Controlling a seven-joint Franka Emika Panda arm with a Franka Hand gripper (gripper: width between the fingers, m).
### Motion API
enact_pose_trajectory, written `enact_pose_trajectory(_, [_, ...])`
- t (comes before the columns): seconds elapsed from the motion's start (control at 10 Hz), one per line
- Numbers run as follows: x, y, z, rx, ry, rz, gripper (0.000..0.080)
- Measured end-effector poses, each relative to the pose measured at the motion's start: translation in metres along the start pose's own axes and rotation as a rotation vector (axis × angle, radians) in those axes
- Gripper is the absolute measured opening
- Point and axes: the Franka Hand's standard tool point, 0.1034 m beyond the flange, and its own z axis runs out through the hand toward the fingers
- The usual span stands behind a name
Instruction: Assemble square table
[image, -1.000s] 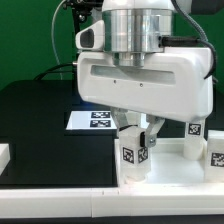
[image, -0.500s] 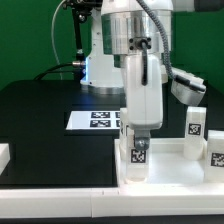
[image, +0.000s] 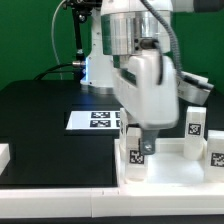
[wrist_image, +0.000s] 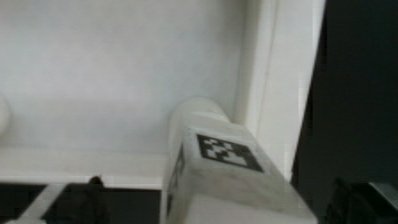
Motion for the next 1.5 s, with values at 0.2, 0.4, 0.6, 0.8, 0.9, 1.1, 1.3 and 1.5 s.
enact_pose_trajectory(0.2, [-0.002, 0.002, 0.002, -0.004, -0.003, -0.146, 0.0647])
enact_pose_trajectory(0.4, [-0.001, 0.003, 0.002, -0.004, -0.002, -0.292, 0.0649])
enact_pose_trajectory(0.6, [0.013, 0.006, 0.002, -0.003, -0.001, -0.657, 0.0649])
enact_pose_trajectory(0.8, [0.018, 0.009, 0.002, -0.020, 0.003, -0.932, 0.0649])
enact_pose_trajectory(0.9, [0.018, 0.009, 0.002, -0.019, 0.005, -0.946, 0.0649])
enact_pose_trajectory(1.1, [0.019, 0.009, 0.002, -0.019, 0.005, -0.906, 0.0513])
enact_pose_trajectory(1.3, [0.018, 0.009, 0.002, -0.017, 0.005, -0.792, 0.0375])
enact_pose_trajectory(1.5, [0.017, 0.008, 0.002, -0.018, 0.007, -0.630, 0.0286])
